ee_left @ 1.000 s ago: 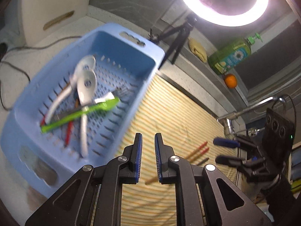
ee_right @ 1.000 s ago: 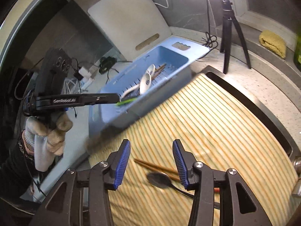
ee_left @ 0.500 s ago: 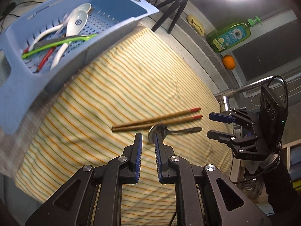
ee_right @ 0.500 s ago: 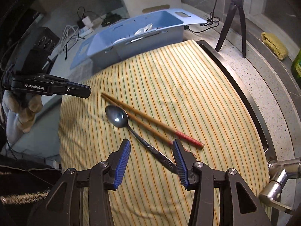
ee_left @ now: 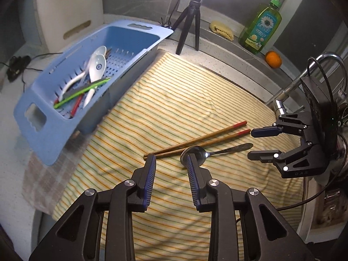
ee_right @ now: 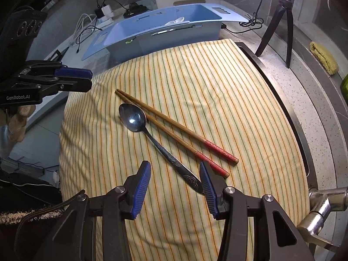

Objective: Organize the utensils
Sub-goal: 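Move the right gripper back over the cloth to the metal spoon handle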

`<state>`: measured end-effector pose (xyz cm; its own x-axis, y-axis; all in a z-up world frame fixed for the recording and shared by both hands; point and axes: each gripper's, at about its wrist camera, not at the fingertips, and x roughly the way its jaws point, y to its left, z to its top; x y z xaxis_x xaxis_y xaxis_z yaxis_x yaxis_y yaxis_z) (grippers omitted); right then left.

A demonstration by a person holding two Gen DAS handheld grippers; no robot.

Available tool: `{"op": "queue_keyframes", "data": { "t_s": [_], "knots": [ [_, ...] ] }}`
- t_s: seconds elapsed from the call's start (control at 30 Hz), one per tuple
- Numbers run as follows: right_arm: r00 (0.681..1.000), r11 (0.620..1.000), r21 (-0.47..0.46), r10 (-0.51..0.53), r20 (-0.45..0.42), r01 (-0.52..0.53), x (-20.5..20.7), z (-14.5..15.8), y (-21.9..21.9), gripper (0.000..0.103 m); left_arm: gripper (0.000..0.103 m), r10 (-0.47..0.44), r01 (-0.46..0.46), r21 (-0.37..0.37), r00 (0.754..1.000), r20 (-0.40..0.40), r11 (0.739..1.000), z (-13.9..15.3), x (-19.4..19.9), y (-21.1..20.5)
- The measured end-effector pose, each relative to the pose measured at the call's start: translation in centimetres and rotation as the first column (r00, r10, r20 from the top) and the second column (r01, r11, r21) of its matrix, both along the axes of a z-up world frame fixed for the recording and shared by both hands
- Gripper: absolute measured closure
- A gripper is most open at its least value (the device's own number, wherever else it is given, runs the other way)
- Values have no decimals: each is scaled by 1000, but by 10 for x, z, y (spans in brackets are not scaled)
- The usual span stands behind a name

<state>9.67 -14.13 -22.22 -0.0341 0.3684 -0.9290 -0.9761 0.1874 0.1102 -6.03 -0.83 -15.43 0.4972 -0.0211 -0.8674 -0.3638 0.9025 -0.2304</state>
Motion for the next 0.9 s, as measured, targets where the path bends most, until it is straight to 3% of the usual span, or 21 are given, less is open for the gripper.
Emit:
{"op": "queue_keyframes", "data": {
  "t_s": [0.17, 0.33, 0.67, 0.9],
  "knots": [
    [1000, 1000, -6, 12, 21, -12, -3, -1, 0, 60, 73, -10, 10, 27, 1000, 3, 1000, 1, 0, -4],
    [999, 1000, 19, 19, 34, -20, -6, 1, -5, 60, 73, -9, 9, -2, 1000, -1, 1000, -6, -2, -5],
    [993, 998, -26, 56, 103, -54, -10, -7, -8, 60, 73, -14, 12, -157, 1000, -14, 988, -36, -4, -5],
    [994, 995, -78, 74, 85, -67, -8, -19, 4, 60, 73, -6, -1, -233, 1000, -28, 972, -51, 7, -1]
  ]
}}
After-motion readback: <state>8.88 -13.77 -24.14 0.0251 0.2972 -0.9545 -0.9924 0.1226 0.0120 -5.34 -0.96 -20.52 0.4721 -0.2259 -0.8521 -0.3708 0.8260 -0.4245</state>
